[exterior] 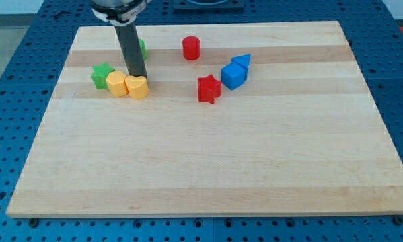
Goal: Slide the red star towards yellow heart
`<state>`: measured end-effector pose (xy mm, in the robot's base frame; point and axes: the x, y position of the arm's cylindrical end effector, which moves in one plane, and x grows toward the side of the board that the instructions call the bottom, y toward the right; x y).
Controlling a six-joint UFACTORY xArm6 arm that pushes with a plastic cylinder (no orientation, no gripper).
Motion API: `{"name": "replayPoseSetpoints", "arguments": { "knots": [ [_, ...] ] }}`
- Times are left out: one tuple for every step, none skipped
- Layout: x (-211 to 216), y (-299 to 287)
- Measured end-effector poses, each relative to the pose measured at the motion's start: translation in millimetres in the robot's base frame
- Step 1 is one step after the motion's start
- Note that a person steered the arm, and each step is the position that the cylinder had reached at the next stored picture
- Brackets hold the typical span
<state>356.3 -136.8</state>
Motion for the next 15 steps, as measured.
{"name": "replayPoseSetpoints", "arguments": {
  "knots": [
    [0.0, 34.3],
    [9.6, 65.1],
    [32.3, 81.0],
    [52.1, 86.7],
    [69.6, 101.3],
    [73.1, 145.5],
    [73.1, 202.3],
    [70.9, 239.6],
    [53.0, 242.2],
    [39.3, 238.1],
    [34.5, 222.6],
    [34.5, 190.3],
    [34.5, 149.7],
    [34.5, 124.5],
    [31.6, 124.6]
  ]
}}
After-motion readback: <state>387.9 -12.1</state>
